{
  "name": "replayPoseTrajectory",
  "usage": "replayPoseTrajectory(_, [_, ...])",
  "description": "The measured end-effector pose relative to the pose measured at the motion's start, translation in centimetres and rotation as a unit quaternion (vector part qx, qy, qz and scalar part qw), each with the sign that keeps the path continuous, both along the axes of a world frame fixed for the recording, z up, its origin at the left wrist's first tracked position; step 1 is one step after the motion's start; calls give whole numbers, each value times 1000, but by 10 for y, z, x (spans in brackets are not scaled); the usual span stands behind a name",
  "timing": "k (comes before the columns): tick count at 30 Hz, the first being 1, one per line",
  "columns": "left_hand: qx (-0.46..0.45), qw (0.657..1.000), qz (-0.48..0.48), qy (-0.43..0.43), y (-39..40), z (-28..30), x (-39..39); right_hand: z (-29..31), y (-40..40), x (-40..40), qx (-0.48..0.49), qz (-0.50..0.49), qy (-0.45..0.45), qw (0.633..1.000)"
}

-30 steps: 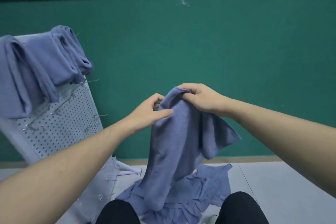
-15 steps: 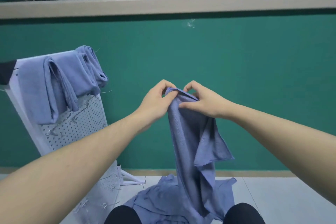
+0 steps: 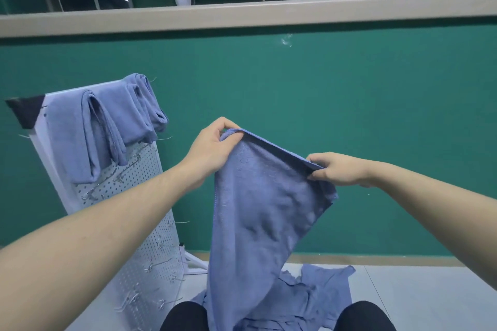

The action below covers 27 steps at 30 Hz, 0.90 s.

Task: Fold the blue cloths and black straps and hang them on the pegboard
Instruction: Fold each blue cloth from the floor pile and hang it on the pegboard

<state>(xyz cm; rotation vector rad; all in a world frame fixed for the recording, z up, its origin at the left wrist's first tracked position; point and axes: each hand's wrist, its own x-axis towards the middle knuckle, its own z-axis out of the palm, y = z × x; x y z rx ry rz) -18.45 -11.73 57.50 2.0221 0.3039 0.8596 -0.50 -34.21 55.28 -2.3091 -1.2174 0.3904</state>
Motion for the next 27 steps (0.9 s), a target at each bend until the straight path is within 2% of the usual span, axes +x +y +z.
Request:
replayPoseTrajectory(3, [-27,1000,2,2,11,-1,-6,1,-1,3,43,-21,-1,999])
replayPoseTrajectory(7, [-40,999,33,12,27,-8,-13,0,4,4,154,-57,92,982])
replayPoseTrajectory(9, [-1,997,73,39,34,-12,-17,-1,4,7,176,-83,96,976])
replayPoseTrajectory(12, [68,983,115,122,39,-17,-25,-2,5,7,182,-92,76,976])
replayPoseTrajectory(15, [-13,982,51,180,38,-26,-27,-5,12,5,218,-109,87,966])
replayPoseTrajectory(18, [-181,976,0,122,37,-27,-26,-8,17,5,237,-154,76,956])
replayPoseTrajectory(22, [-297,953,-9,59,46,-28,-27,-8,17,6,226,-184,102,951])
replayPoseTrajectory(24, [-324,945,13,36,46,-31,-24,-9,20,3,229,-188,126,947])
replayPoseTrajectory(27, [-275,958,50,63,35,-36,-15,-10,28,-5,242,-193,126,943])
